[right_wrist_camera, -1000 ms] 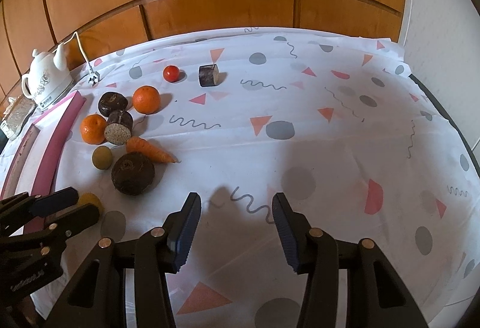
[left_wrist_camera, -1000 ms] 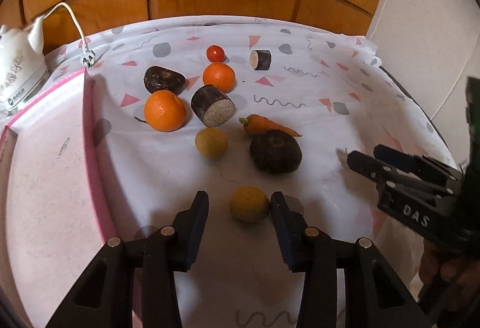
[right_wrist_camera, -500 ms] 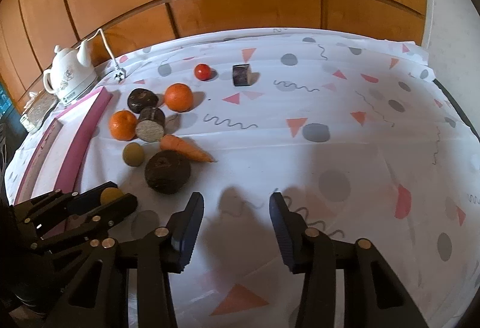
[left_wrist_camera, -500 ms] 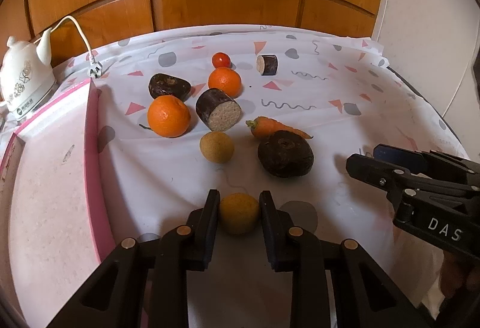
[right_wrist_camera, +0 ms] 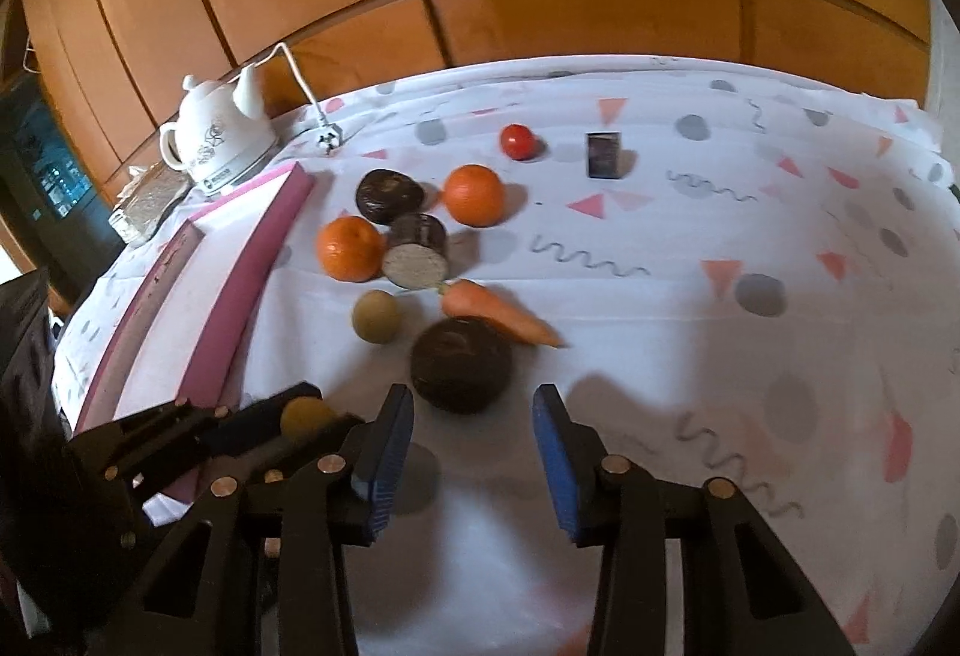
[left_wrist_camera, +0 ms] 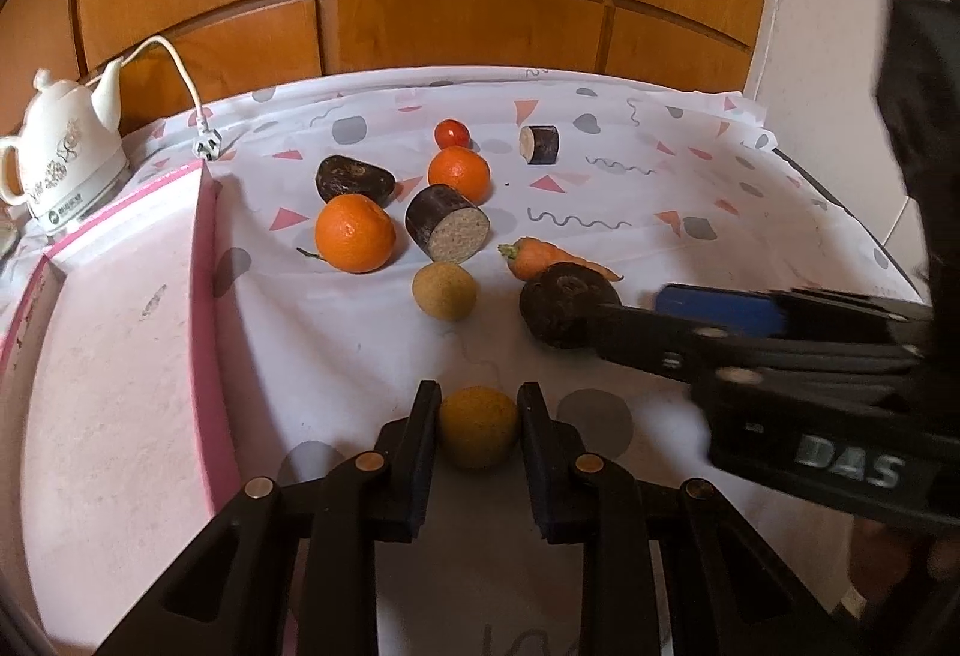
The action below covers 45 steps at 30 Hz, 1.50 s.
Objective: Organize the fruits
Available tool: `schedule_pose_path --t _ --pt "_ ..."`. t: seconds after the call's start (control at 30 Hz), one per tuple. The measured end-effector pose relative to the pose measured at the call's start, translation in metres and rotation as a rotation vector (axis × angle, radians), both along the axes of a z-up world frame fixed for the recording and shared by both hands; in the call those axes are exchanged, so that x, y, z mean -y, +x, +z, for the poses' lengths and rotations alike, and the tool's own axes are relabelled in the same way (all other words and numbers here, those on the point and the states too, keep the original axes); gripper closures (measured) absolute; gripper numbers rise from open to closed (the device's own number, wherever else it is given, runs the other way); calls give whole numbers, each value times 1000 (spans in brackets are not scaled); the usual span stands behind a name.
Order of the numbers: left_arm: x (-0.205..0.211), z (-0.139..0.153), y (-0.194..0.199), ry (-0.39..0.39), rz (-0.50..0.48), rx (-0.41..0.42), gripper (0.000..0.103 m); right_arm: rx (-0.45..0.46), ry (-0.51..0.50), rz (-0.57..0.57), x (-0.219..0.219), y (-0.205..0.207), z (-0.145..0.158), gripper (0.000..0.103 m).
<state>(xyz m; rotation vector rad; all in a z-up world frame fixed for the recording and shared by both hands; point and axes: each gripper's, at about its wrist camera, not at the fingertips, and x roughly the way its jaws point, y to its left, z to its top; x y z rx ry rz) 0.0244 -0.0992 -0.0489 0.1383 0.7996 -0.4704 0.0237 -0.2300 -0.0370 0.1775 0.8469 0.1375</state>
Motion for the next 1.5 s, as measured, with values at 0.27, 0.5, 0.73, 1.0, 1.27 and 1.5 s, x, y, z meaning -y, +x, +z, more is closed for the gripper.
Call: schedule_pose_path --t 0.27,0.5,0.73,1.0,1.27,1.5 --pt "-8 19 -19 -29 -11 36 77 -30 -33 7 -6 18 -12 55" --pt "-39 47 -23 -120 56 54 77 -28 -54 14 -14 26 -13 53" --pt "-98 65 1 -168 283 38 77 -22 -130 4 -21 34 -19 57" --pt "-161 41 45 -125 546 -70 77 6 -163 7 -23 35 -22 57" --pt "-179 27 63 -92 628 -107 75 20 -205 10 -29 34 -23 58" --pt "-179 26 55 -80 652 -98 50 23 -209 17 -29 34 -23 58"
